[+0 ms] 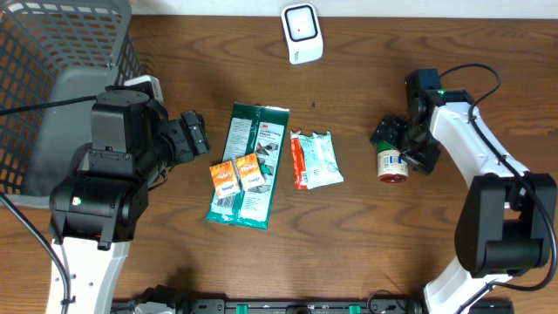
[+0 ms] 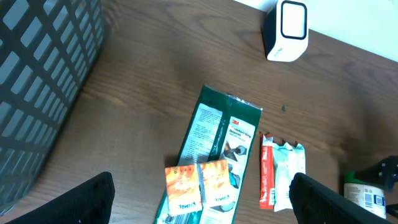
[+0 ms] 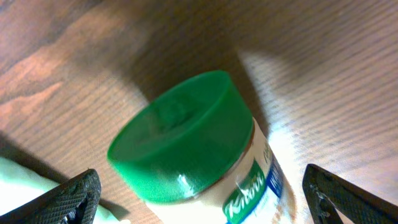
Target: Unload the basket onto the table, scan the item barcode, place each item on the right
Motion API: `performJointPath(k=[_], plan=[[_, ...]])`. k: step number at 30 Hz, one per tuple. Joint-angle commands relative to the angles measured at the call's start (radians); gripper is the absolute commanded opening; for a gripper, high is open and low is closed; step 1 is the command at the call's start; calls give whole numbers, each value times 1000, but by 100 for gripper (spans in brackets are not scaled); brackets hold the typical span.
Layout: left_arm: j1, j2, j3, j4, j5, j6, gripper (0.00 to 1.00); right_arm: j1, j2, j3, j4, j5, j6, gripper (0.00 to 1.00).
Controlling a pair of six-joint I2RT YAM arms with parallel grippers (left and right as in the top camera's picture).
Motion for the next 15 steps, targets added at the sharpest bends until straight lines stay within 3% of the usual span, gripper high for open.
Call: performJointPath(k=[1, 5, 15], plan=[[3, -2, 13, 0, -16, 2, 90, -8, -92, 51, -3, 11, -129, 99], [3, -2, 13, 0, -16, 2, 90, 10, -151, 61, 1, 13, -236, 99], [3, -2, 13, 0, -16, 2, 90, 11, -62, -15, 72, 99, -160, 99]])
